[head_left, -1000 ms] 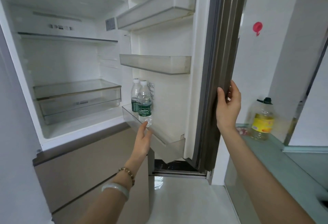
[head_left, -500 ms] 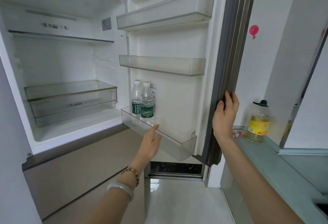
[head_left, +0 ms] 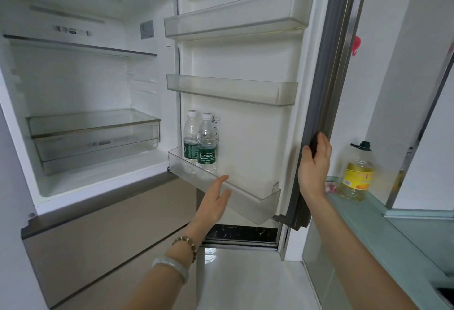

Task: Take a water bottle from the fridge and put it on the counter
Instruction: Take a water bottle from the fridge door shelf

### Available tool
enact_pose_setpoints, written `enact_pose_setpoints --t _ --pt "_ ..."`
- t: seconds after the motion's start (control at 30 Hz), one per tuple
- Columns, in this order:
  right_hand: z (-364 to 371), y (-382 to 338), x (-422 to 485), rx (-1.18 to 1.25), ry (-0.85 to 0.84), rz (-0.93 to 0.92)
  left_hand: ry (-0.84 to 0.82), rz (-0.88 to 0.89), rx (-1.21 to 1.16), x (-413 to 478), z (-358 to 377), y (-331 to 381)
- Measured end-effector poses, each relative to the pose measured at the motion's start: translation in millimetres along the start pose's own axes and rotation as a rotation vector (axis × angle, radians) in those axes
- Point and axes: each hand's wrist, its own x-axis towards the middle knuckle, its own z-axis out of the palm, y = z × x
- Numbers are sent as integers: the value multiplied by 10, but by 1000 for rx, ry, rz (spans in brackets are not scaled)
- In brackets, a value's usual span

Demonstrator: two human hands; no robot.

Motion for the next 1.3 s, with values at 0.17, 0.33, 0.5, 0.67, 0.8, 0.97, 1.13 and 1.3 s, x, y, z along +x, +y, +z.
enact_pose_setpoints --t 0.17,0.33,0.5,0.67,0.8,0.97,1.13,1.3 --pt "109 -196 -136 -86 123 -92 43 -57 -189 25 -119 -32" --pt "518 -468 -424 -69 110 -303 188 -104 -267 187 -479 -172" --pt "1137 -479 -459 -1 -48 -234 62 -184 -204 369 -782 -488" --pt "1898 -394 -436 26 -182 0 -84 -215 -157 570 -914 -727" --pt "2318 -177 -328 -35 -263 142 -121 -206 -184 723 -1023 -862" --pt "2597 124 -185 -243 -340 244 -110 -193 -239 909 -1170 -994" --pt "2689 343 -182 -284 -383 324 -8 -185 -264 1071 -1338 -1106" --pt "2738 462 -182 -329 -381 318 1 -235 -379 1204 -1437 -1138"
